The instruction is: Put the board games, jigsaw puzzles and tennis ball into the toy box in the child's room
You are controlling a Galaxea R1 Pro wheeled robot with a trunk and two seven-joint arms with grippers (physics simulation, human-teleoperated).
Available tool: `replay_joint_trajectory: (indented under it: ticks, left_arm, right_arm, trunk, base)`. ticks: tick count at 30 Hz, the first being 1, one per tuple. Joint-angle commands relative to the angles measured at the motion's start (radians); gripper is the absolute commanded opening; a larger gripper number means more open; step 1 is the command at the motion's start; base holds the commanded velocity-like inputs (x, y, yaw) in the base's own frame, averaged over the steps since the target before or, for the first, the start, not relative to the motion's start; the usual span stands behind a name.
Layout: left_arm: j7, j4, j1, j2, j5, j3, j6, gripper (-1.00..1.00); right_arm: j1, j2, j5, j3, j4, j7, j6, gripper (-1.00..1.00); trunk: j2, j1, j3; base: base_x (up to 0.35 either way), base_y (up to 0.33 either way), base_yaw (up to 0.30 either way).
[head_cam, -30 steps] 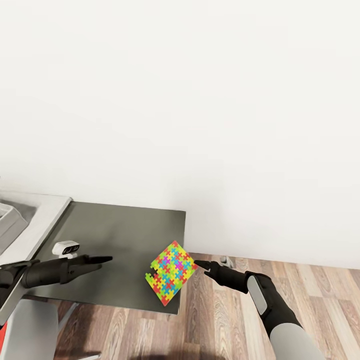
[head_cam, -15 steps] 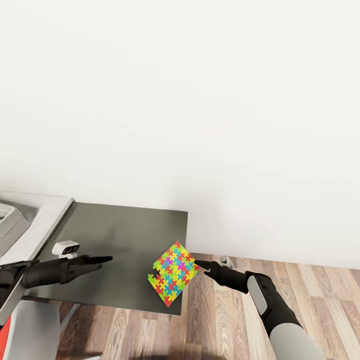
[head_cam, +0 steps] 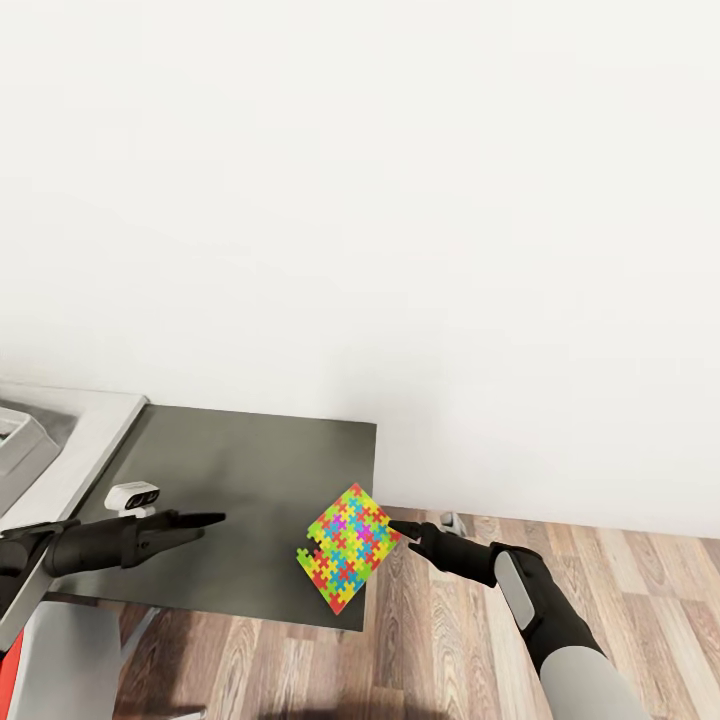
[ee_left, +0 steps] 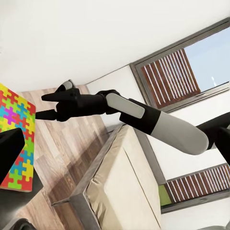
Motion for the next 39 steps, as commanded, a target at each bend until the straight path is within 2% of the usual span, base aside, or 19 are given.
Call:
replay_joint_trajectory:
  ticks: [1, 8, 13, 39]
  left_arm:
    - [-0.003, 0.000, -0.001, 0.000, 0.000, 0.000, 0.011, 1.00]
    - [-0.003, 0.000, -0.001, 0.001, 0.000, 0.000, 0.013, 1.00]
    - [-0.003, 0.000, -0.001, 0.000, 0.000, 0.000, 0.013, 1.00]
    - [-0.003, 0.000, -0.001, 0.000, 0.000, 0.000, 0.014, 1.00]
  right_arm:
    - [-0.001, 0.001, 0.000, -0.005, 0.000, 0.003, 0.006, 1.00]
    - [-0.001, 0.000, 0.000, -0.005, 0.000, 0.003, 0.006, 1.00]
    - [-0.001, 0.000, 0.000, -0.005, 0.000, 0.003, 0.006, 1.00]
    - [-0.001, 0.001, 0.000, -0.005, 0.000, 0.003, 0.006, 1.00]
  trunk:
    - [-0.002, 0.001, -0.001]
    - [-0.002, 0.001, -0.001]
    - [-0.037, 0.020, -0.017]
    - [-0.037, 0.020, -0.017]
  base:
    - [0.000, 0.000, 0.000]
    - [0.000, 0.000, 0.000]
    - [0.000, 0.000, 0.000]
    - [0.000, 0.026, 0.000]
